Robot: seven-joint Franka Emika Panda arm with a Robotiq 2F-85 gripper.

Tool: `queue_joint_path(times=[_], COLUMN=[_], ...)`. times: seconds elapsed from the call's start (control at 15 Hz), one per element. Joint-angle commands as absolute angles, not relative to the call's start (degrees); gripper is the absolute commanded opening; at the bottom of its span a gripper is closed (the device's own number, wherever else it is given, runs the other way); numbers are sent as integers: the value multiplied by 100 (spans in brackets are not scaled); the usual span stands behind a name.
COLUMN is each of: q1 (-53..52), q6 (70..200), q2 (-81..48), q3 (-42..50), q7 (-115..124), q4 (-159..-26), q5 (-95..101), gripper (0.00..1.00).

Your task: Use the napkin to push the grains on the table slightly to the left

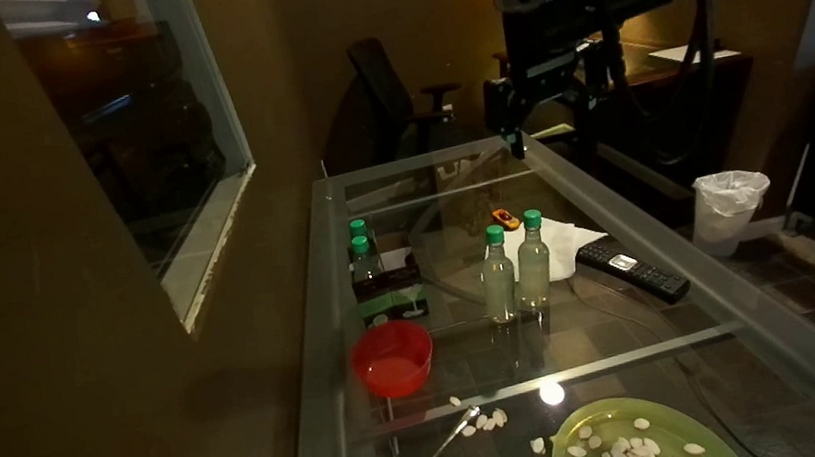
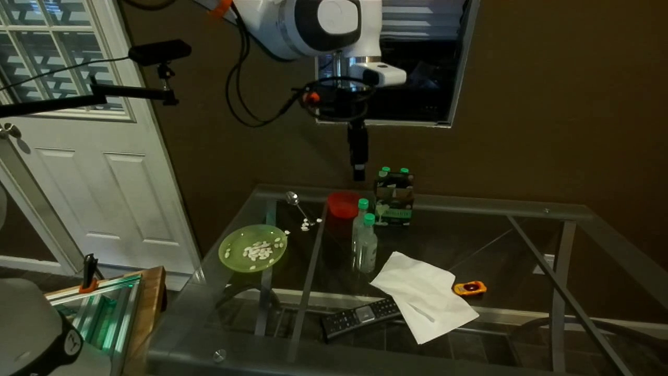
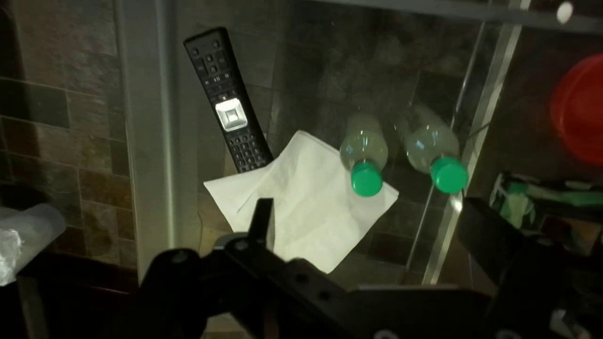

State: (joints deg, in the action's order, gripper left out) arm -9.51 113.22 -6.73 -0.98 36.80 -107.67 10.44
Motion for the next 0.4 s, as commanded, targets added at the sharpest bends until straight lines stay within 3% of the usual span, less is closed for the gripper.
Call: queue_joint_path(times=[0.0, 0.33], q1=[-1031, -1030], q6=[10127, 10284], q2=[-692, -665], q3=[-412, -538], q7=[3367, 3423], q4=[-10306, -10389], q5=[1039, 1050], gripper=[100, 100])
